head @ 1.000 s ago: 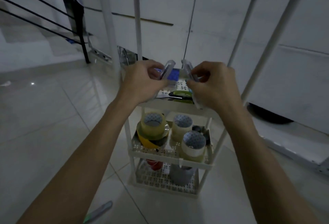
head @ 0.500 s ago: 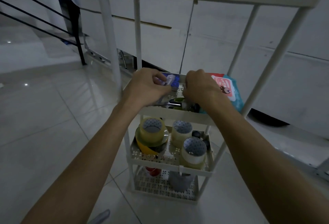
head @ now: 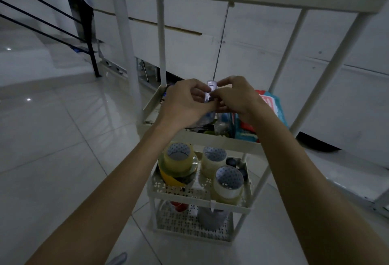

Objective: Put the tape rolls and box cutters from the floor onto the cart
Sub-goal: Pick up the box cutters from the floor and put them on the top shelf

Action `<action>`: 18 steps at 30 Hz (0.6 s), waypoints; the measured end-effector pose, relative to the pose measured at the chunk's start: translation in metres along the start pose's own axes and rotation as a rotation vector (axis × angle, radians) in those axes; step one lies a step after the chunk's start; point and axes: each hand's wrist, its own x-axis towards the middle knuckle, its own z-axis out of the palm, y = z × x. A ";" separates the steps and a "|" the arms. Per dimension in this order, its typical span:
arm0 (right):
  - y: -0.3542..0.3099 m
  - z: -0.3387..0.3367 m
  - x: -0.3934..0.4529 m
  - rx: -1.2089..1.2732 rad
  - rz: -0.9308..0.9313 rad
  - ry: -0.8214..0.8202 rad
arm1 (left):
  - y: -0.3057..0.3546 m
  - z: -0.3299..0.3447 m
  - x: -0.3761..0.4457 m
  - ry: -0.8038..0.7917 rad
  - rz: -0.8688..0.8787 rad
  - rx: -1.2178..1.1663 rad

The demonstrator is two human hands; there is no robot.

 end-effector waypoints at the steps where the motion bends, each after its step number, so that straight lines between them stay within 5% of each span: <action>1: 0.001 -0.001 0.005 -0.062 -0.005 0.027 | 0.000 -0.002 0.000 -0.038 0.018 -0.003; 8: 0.014 -0.002 0.044 -0.667 -0.079 0.076 | -0.021 -0.015 0.008 -0.048 0.036 0.125; 18: 0.020 0.014 0.060 -0.820 -0.140 0.149 | -0.026 -0.014 0.008 -0.117 -0.004 0.121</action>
